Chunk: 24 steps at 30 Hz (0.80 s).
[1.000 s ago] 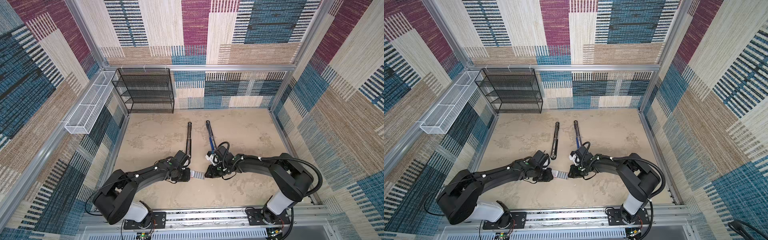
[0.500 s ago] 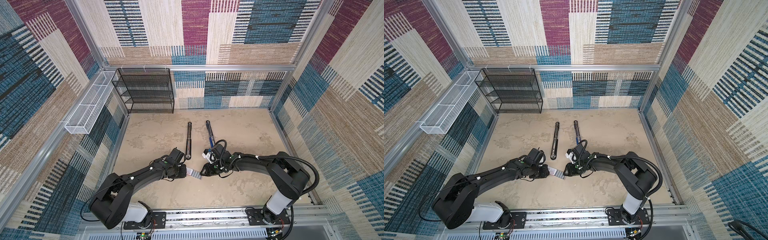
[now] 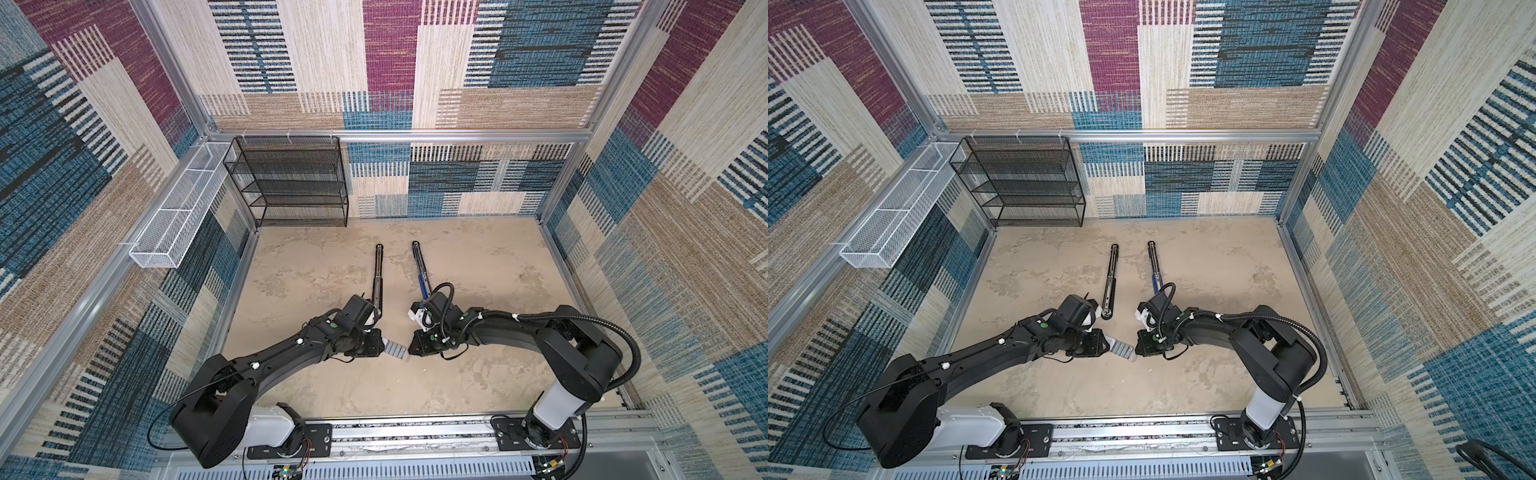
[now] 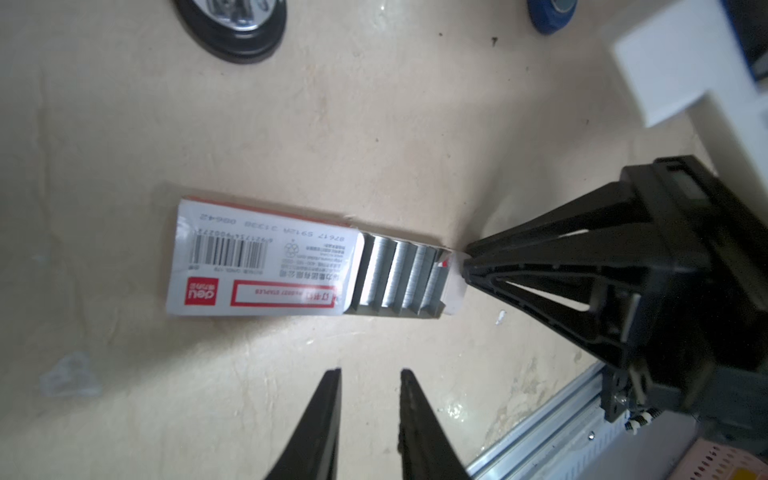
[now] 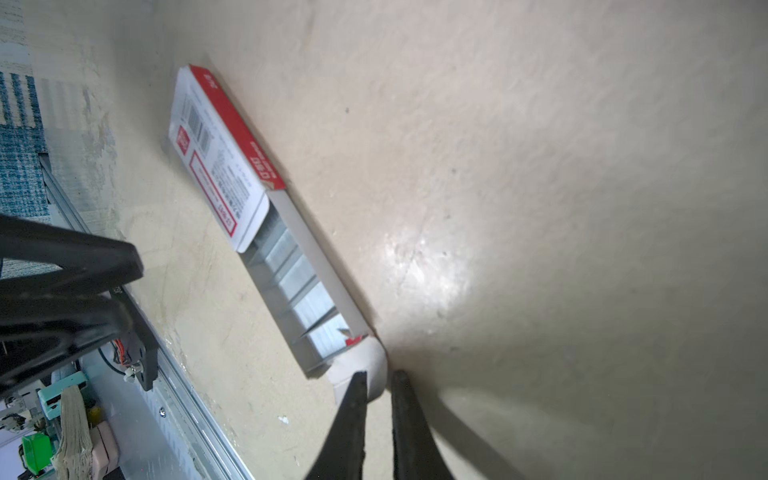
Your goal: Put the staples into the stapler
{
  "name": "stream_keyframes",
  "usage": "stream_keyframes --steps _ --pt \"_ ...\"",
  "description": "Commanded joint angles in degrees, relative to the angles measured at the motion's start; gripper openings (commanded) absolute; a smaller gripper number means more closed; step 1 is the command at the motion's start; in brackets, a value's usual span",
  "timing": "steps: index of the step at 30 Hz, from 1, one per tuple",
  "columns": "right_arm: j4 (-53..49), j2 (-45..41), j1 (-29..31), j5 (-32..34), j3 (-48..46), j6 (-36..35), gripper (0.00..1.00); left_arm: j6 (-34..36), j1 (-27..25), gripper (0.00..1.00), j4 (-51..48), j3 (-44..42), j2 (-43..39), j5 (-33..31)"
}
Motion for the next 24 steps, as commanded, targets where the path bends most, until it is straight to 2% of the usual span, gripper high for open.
stream_keyframes --steps 1,3,6,8,12,18,24 --pt "0.98 0.05 0.04 0.59 -0.40 0.42 0.16 0.77 -1.06 0.29 -0.63 1.85 1.85 2.91" --pt "1.38 0.16 0.03 0.68 -0.38 0.67 0.17 1.26 -1.98 0.29 -0.66 3.28 3.32 3.42" --pt "1.52 -0.93 0.09 1.51 -0.40 0.88 0.26 2.04 -3.28 0.29 -0.80 5.53 5.25 4.21" --pt "1.60 -2.27 -0.02 2.27 -0.62 0.94 0.29 2.41 -3.82 0.29 -0.79 6.69 6.59 4.98" --pt "1.62 -5.34 -0.53 3.45 -1.39 1.45 0.29 3.24 -4.98 0.29 -1.51 8.99 9.72 5.97" --pt "1.93 -7.98 -1.29 4.40 -3.98 2.25 0.26 4.52 -6.49 0.22 -3.10 11.71 13.79 5.45" --pt "2.17 -9.79 -2.12 4.99 -6.00 2.88 0.26 5.12 -7.33 0.20 -4.63 13.89 16.60 3.72"
